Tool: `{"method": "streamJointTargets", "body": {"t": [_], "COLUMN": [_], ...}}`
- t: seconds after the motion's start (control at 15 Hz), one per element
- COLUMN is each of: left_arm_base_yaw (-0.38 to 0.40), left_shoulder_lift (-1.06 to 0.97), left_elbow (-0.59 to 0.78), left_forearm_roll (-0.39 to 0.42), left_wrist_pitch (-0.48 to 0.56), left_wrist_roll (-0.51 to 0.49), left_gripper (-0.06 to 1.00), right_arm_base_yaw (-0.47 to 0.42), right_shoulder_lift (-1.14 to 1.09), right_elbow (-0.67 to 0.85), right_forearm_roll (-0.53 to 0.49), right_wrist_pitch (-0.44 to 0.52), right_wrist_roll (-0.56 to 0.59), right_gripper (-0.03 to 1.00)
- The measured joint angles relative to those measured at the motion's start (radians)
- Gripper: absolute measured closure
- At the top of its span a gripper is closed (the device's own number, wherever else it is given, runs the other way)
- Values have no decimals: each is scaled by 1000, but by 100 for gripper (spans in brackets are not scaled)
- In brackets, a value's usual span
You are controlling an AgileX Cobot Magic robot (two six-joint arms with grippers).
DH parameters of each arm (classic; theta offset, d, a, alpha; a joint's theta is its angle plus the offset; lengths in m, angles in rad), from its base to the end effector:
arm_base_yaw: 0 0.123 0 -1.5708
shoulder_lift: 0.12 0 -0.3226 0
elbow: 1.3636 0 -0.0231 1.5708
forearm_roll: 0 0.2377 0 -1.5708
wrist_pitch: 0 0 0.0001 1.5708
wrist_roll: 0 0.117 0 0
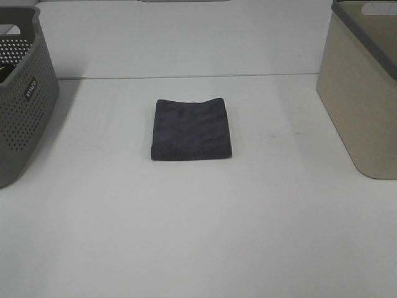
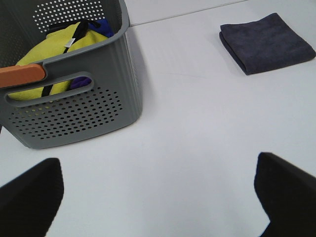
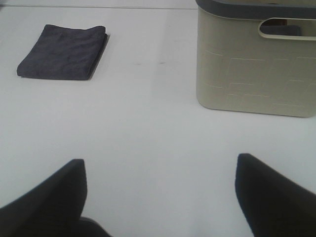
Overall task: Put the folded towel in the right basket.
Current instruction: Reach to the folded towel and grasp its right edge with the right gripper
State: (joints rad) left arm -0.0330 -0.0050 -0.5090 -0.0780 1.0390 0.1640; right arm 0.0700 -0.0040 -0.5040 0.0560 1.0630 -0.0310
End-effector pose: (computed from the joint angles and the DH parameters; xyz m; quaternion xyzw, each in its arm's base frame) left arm -0.0320 -0.0068 0.2641 0.0843 0.8389 -0.0038 0.5377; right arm -0.0326 0.0035 0.2600 -0.0442 0.8503 0.0382 0.5231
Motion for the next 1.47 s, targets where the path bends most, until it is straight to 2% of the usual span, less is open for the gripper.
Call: {"method": "streamJointTargets", "body": {"t": [1.27, 1.4, 1.47], "left_arm_base_yaw": [0, 0, 0], "left_shoulder_lift": [0, 0, 0], "left_elbow": [0, 0, 0], "left_forearm_roll": [0, 0, 0], "left_wrist_pitch": [0, 0, 0], "left_wrist_roll": [0, 0, 0], "left_gripper": [-4, -4, -4], "right_arm_base_yaw": [0, 0, 1], "right_shoulder_lift": [0, 22, 73], "right_elbow": [0, -12, -25], "right_forearm_roll": [7, 22, 29], "right_wrist_pitch": [0, -35, -84], "right_wrist_roll": [0, 0, 0], "right_gripper": [20, 20, 20]}}
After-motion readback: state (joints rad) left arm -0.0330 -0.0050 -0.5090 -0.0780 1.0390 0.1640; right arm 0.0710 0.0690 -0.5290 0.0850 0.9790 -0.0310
